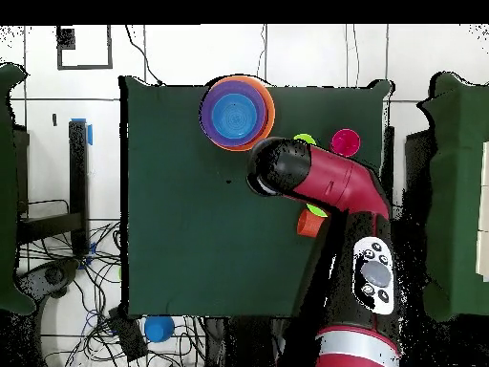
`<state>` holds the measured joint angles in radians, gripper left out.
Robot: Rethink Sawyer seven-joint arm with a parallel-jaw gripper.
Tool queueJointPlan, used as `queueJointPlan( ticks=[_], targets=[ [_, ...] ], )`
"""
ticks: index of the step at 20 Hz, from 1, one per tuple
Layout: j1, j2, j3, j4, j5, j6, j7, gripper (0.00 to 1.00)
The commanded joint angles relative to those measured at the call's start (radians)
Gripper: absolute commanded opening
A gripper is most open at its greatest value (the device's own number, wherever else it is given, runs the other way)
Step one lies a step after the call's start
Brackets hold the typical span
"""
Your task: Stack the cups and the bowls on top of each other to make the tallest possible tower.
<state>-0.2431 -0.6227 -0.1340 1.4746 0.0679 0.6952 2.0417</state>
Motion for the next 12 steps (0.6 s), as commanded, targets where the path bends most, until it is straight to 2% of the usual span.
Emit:
queueJointPlan(
  ticks=[1, 12],
  targets=[
    [-0.012, 0.002, 0.135, 0.097, -0.087, -0.042, -0.115, 1.0],
    [-0.016, 0.009, 0.147, 0.059, -0.115, -0.012, -0.1, 1.0]
  ],
)
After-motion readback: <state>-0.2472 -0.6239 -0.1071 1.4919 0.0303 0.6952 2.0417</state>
